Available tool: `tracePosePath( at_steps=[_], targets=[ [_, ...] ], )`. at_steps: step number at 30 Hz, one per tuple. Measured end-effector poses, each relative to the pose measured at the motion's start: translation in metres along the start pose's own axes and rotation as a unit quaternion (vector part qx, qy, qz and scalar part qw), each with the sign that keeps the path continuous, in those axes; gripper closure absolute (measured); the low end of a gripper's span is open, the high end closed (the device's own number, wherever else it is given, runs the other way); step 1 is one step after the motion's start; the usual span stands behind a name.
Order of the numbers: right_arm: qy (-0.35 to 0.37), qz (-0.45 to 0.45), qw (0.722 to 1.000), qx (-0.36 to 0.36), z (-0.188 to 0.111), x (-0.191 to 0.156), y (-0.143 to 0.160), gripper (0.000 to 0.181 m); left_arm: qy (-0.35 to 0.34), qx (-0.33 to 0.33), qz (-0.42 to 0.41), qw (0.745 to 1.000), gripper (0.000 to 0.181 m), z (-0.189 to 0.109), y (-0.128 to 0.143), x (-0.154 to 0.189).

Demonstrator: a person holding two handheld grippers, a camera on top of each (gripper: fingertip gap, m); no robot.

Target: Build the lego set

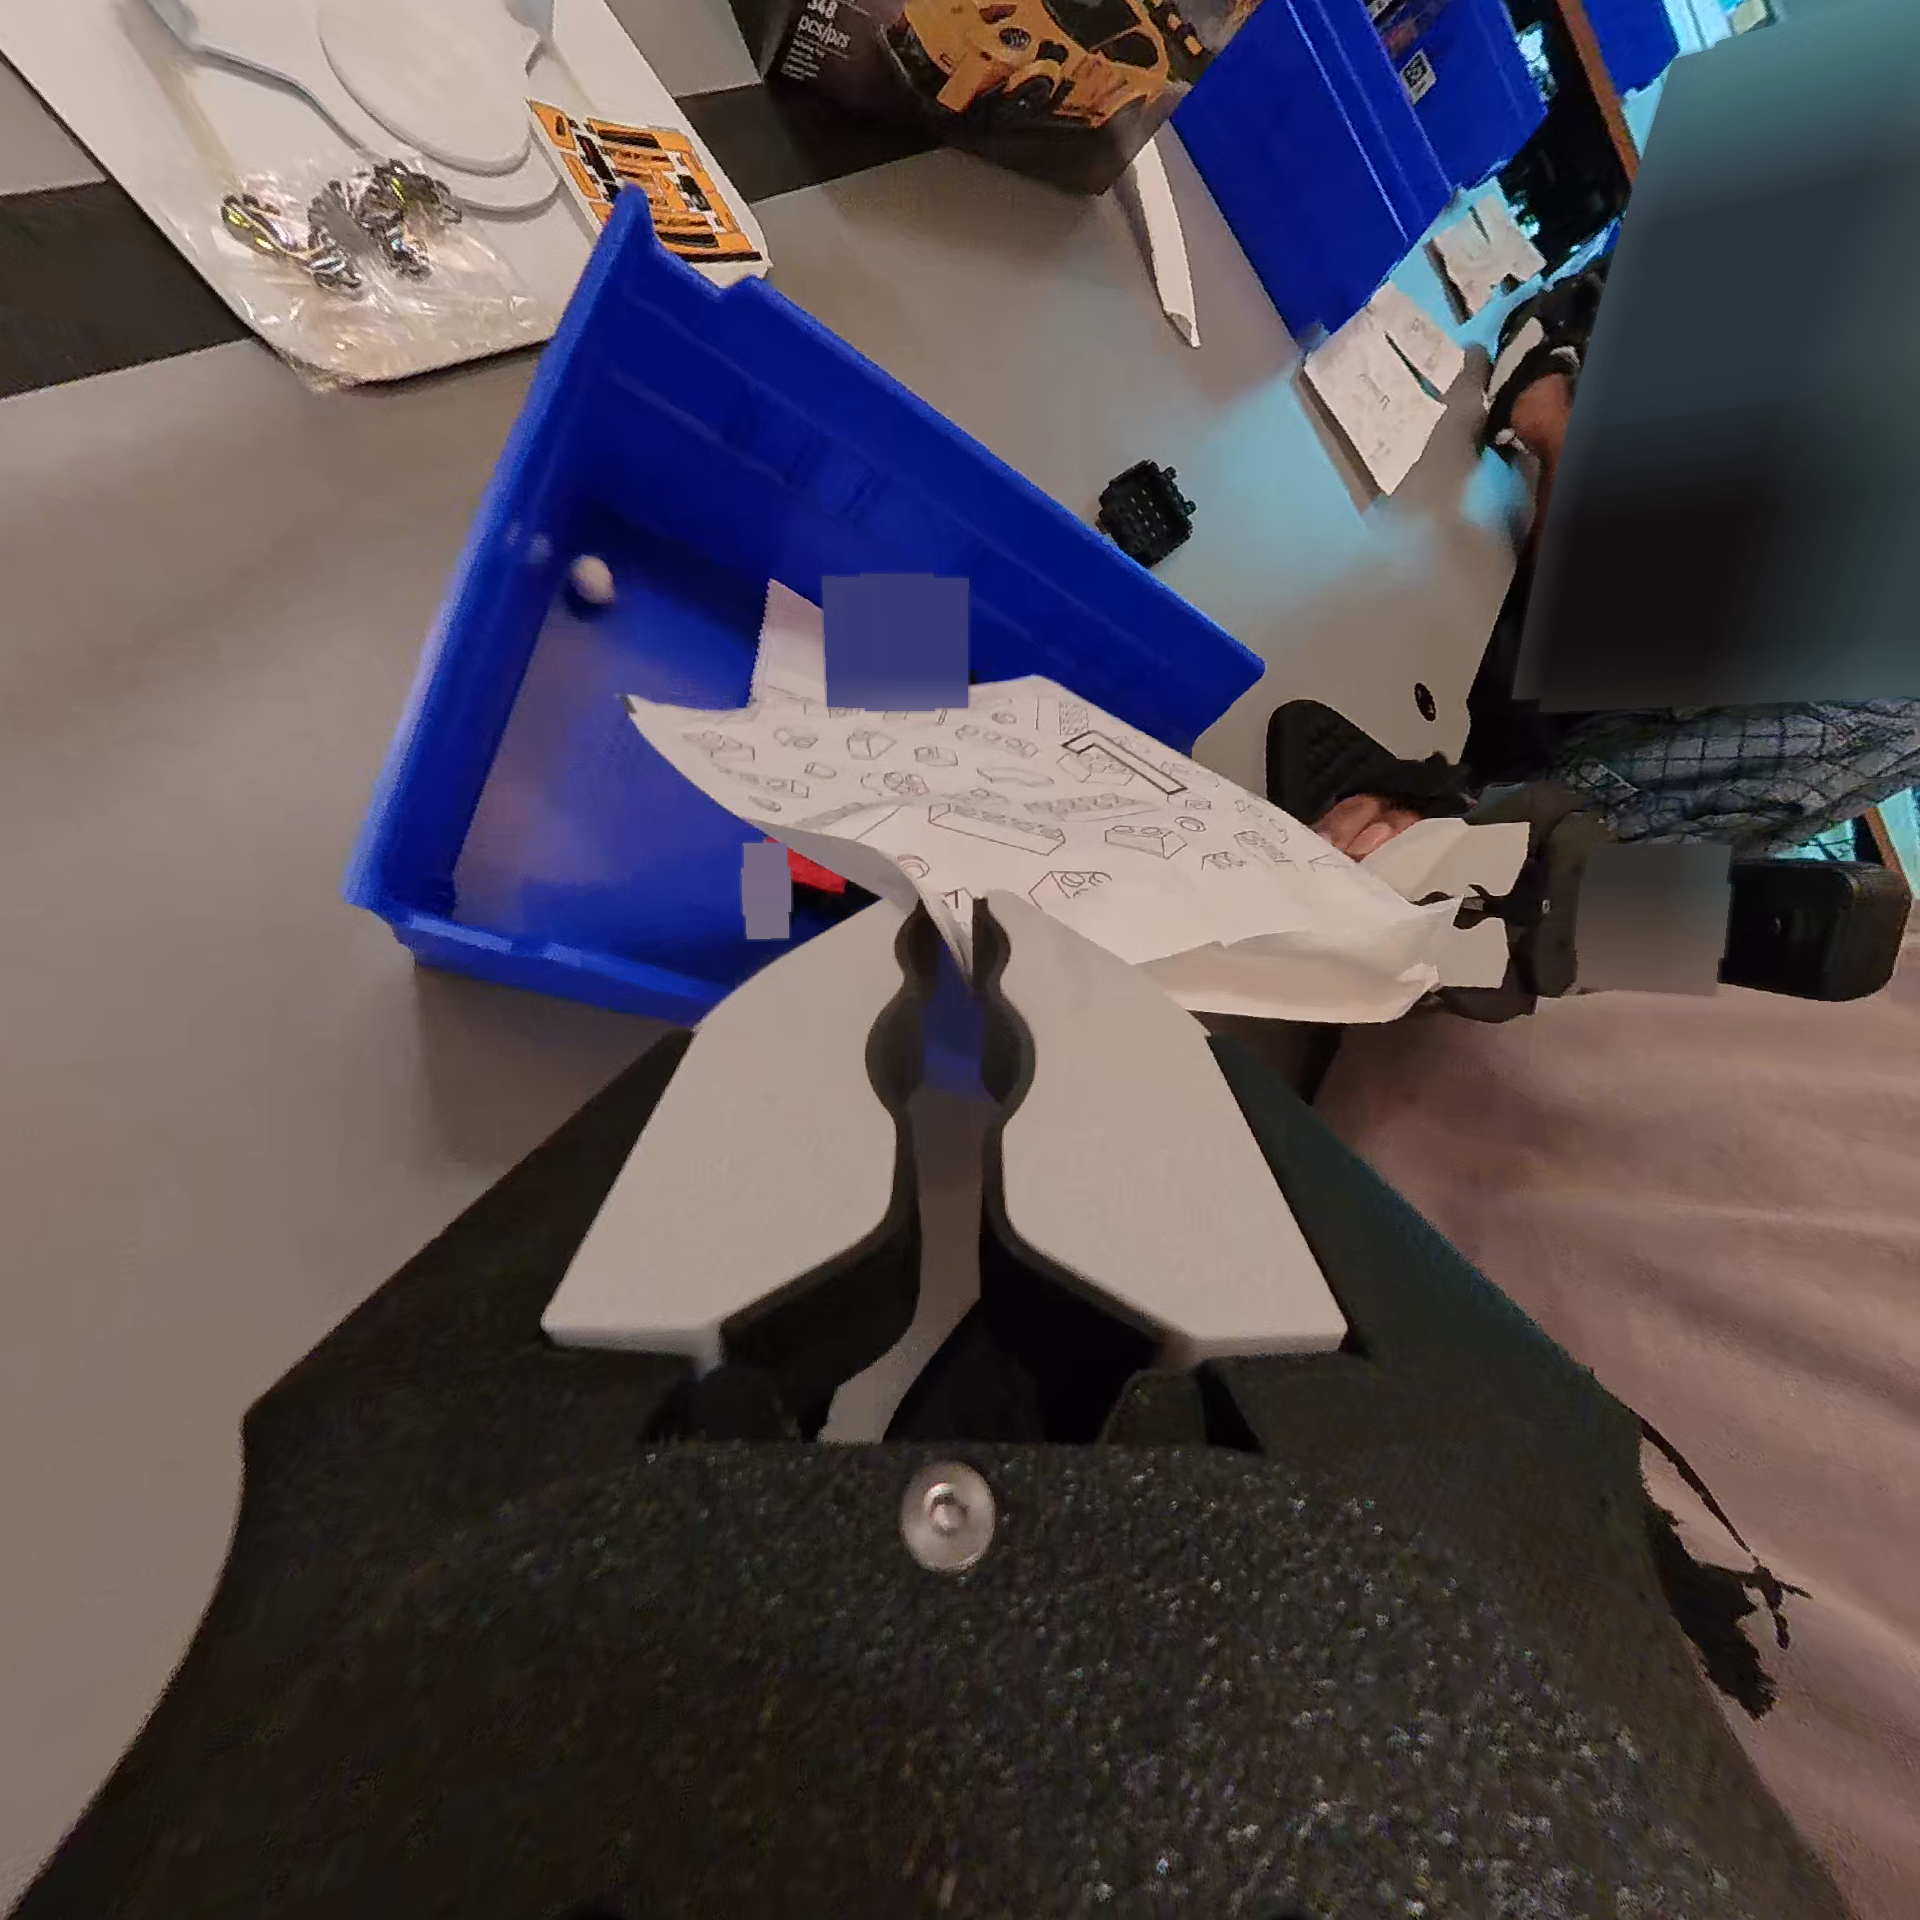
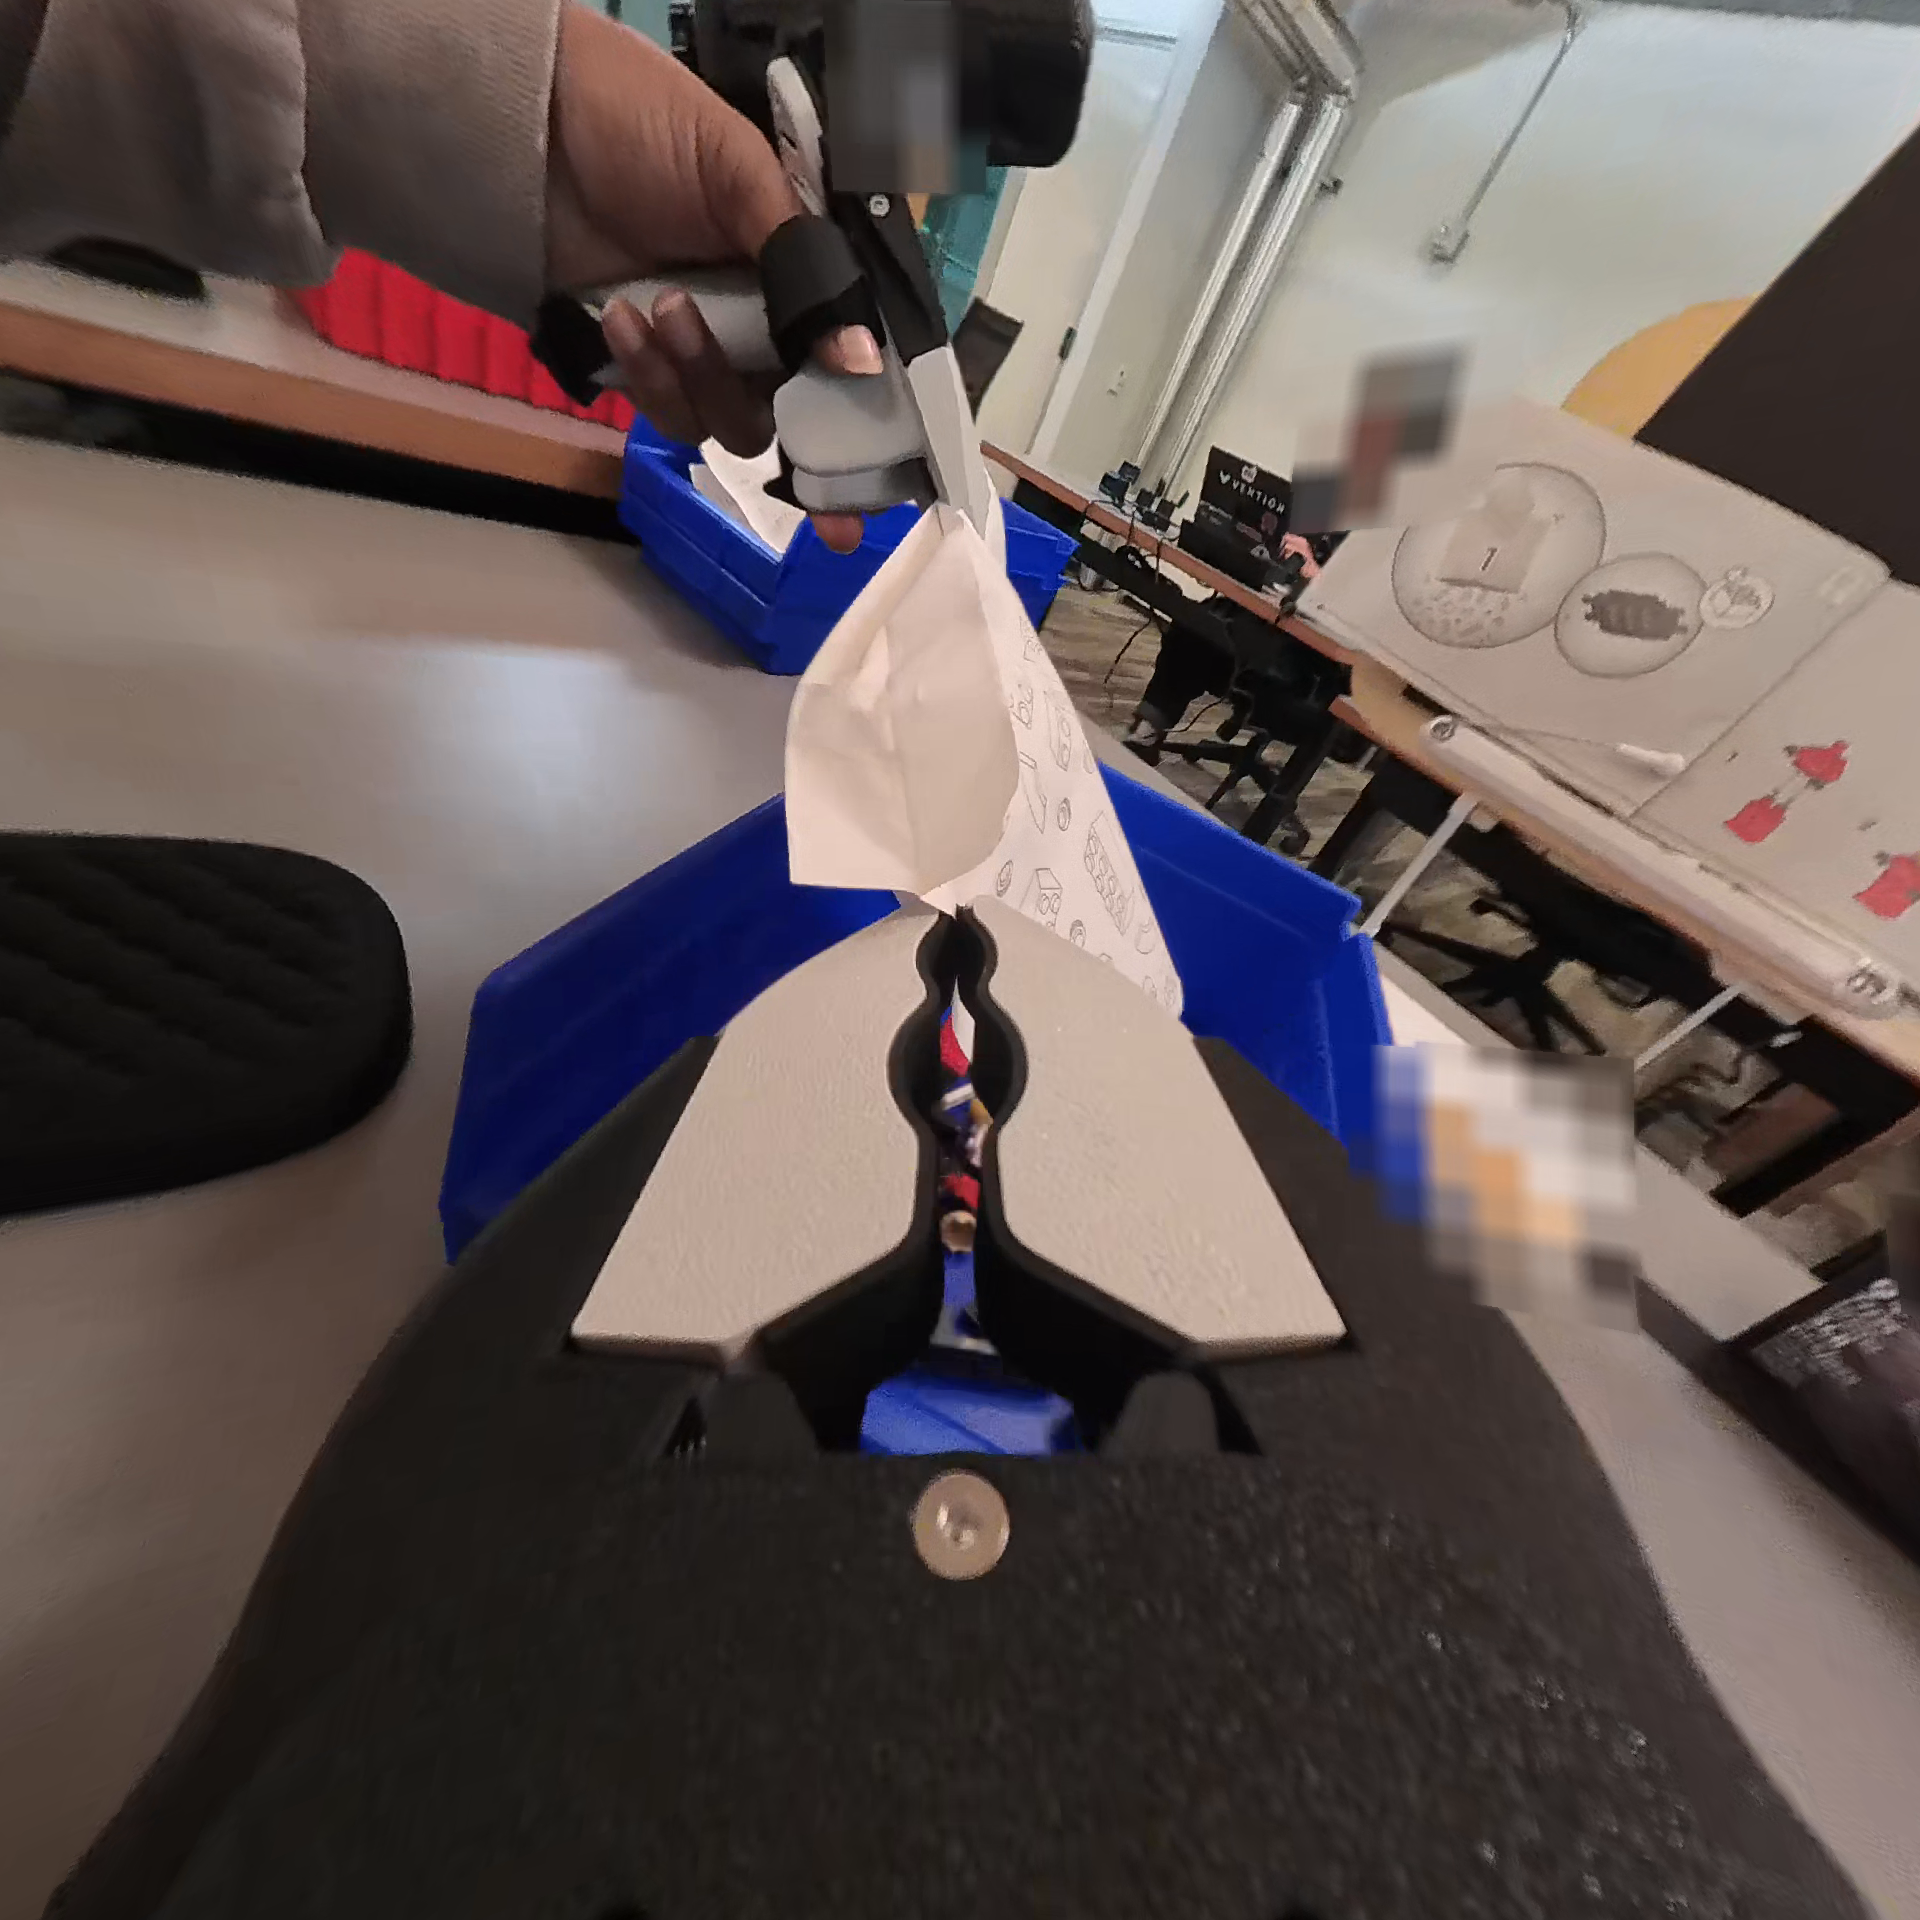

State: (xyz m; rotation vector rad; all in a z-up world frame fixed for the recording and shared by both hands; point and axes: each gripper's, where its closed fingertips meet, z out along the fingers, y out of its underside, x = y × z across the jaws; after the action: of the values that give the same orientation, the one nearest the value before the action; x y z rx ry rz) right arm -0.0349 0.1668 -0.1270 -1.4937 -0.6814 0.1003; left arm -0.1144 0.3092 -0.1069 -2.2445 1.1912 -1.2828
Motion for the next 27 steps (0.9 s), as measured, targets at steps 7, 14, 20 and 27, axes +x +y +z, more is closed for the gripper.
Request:
tracePosePath(
  at_steps=[7, 14, 20, 27],
  targets=[
    [-0.022, 0.161, 0.987, 0.007, 0.006, 0.011, 0.000, 0.181, -0.015, 0.002, 0.002, 1.000, 0.172, 0.002, -0.018, -0.003],
    [-0.053, 0.340, 0.938, 0.050, 0.003, 0.035, -0.007, 0.181, -0.024, -0.005, 0.032, 0.999, 0.165, 0.005, -0.042, 0.009],
    [-0.065, 0.410, 0.906, 0.075, -0.005, 0.045, -0.003, 0.181, -0.009, 0.017, 0.071, 0.997, 0.146, 0.007, -0.051, 0.015],
    [-0.093, 0.433, 0.892, 0.092, -0.015, 0.054, -0.003, 0.181, 0.006, 0.051, 0.221, 0.974, 0.123, 0.001, -0.046, 0.011]
  ],
)
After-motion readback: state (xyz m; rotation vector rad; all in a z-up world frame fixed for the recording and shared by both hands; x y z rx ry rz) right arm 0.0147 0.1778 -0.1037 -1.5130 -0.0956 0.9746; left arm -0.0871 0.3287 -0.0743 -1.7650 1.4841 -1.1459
